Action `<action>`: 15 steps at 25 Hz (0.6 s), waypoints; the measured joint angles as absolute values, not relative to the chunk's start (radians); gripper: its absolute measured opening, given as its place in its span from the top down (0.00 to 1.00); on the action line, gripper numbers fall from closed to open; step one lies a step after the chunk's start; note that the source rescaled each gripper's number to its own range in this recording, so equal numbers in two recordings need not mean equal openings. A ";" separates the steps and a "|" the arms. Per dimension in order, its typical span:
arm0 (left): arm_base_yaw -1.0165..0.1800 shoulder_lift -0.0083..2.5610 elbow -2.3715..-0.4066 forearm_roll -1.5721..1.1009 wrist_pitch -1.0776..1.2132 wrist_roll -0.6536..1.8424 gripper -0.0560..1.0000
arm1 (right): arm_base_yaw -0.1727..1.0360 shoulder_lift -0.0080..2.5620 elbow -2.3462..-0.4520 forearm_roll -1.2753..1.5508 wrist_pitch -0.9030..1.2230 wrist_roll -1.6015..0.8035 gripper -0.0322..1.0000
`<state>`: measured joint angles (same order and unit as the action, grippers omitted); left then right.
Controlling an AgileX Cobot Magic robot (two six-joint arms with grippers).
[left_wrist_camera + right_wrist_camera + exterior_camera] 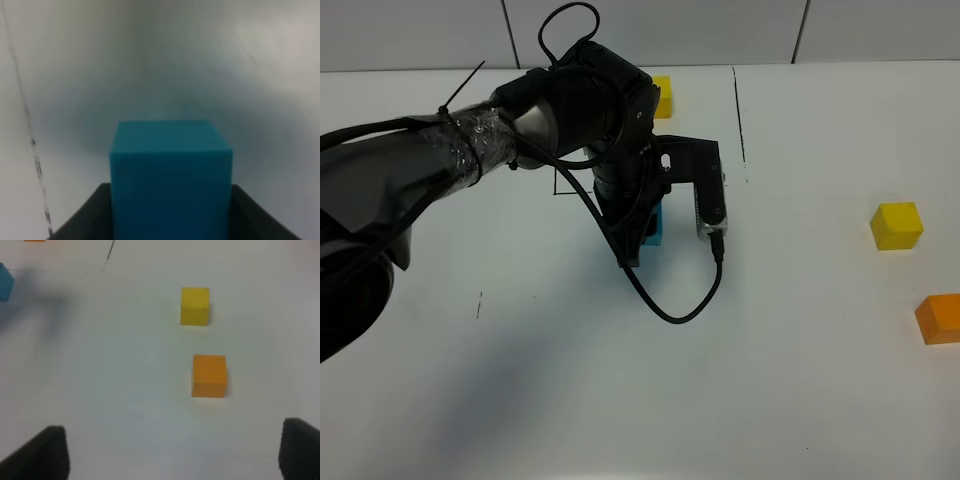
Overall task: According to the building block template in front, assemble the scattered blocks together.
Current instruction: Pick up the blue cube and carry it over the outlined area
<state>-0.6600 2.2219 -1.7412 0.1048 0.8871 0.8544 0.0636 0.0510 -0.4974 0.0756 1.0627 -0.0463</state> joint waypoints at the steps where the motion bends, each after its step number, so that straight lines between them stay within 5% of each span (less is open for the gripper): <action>1: -0.660 2.226 -1.741 0.100 0.878 0.854 0.94 | 0.064 0.051 -0.497 0.076 1.063 -0.046 0.26; 15: -0.660 2.284 -1.741 0.026 0.749 0.851 0.95 | 0.064 0.051 -0.497 0.076 1.063 -0.046 0.26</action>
<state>-0.6600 2.2840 -1.7412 0.0258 0.7488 0.8507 0.0636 0.0510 -0.4974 0.0756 1.0627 -0.0463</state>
